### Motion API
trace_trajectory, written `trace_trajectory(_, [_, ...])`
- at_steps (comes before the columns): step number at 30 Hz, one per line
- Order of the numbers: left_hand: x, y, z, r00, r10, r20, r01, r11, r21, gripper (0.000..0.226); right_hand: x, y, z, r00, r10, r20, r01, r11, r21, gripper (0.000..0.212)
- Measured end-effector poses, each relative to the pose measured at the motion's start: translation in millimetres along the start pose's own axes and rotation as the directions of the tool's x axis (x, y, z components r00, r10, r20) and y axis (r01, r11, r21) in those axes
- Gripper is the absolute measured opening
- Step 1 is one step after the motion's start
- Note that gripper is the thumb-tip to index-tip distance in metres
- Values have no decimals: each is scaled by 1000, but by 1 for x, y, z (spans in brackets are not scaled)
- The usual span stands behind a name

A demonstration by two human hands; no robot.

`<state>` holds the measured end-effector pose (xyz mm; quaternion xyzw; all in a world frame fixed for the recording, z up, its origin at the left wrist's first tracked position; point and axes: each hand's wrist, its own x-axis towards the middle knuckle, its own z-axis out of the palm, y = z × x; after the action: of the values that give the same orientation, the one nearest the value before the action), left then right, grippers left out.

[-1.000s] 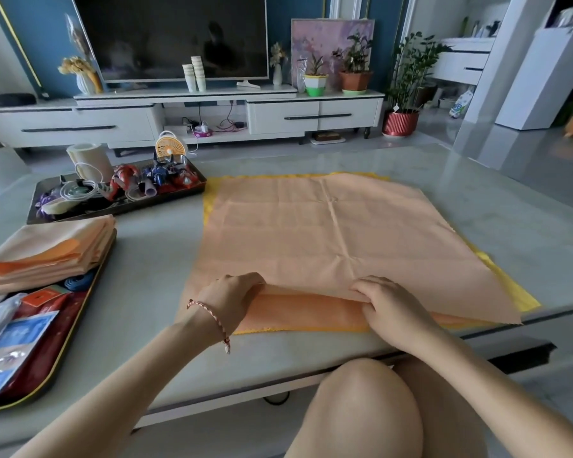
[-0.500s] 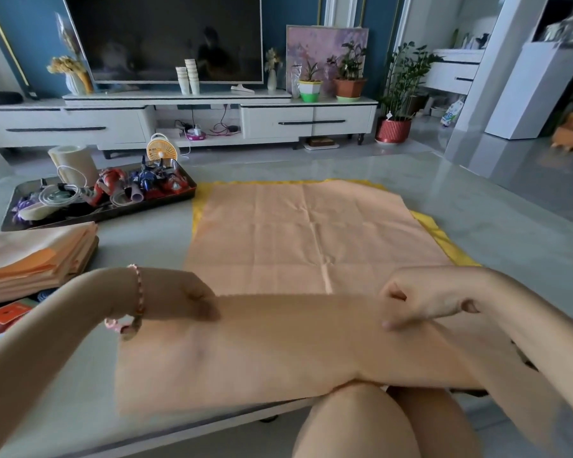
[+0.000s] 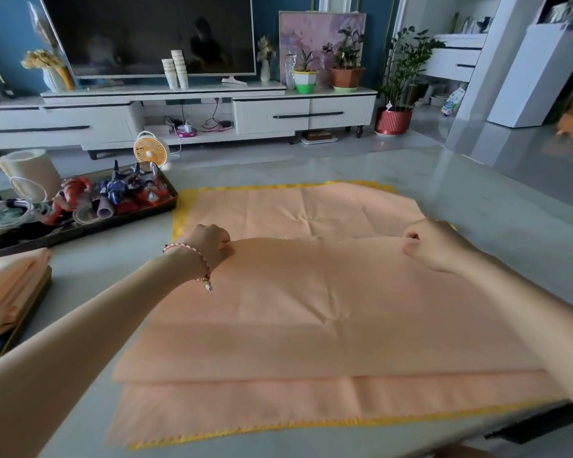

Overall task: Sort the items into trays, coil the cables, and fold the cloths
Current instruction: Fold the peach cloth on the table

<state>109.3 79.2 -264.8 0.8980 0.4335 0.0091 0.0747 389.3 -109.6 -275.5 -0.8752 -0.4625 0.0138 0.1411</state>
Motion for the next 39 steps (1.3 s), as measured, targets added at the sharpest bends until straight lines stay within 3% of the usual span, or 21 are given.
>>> trace_trajectory(4, [22, -1, 12, 998, -1, -59, 4, 999, 47, 29, 26, 7, 15, 998, 63, -14, -62, 998, 33, 30])
trace_trajectory(8, [43, -5, 19, 998, -40, -40, 39, 999, -17, 31, 43, 13, 27, 998, 50, -42, -47, 996, 72, 17])
trace_trajectory(14, [54, -3, 24, 996, -70, -58, 74, 995, 61, 28, 54, 17, 34, 1000, 3, -15, -3, 1000, -1, 39])
trace_trajectory(22, [56, -2, 29, 986, -97, -133, 110, 989, 94, 28, 64, 17, 18, 958, -14, 286, 4, 999, 35, 17])
trace_trajectory(27, [63, -6, 36, 983, -134, -122, 150, 979, 135, 28, 69, 10, 26, 992, 0, 129, 1, 1000, -13, 22])
trace_trajectory(31, [59, -2, 40, 975, -147, -167, 177, 968, 179, 31, 68, 5, 43, 999, 34, -5, -34, 995, -90, 12])
trace_trajectory(33, [50, 2, 38, 969, -125, -213, 172, 961, 217, 40, 63, -1, 46, 998, 34, -61, -45, 978, -205, 32])
trace_trajectory(35, [36, 14, 38, 976, -78, -203, 110, 982, 155, 51, 49, -15, 49, 985, -67, -158, 27, 969, -245, 43])
trace_trajectory(39, [-14, 59, 62, 979, 192, -71, -196, 979, -52, 62, -2, -68, 67, 935, -329, -129, 337, 940, 44, 40])
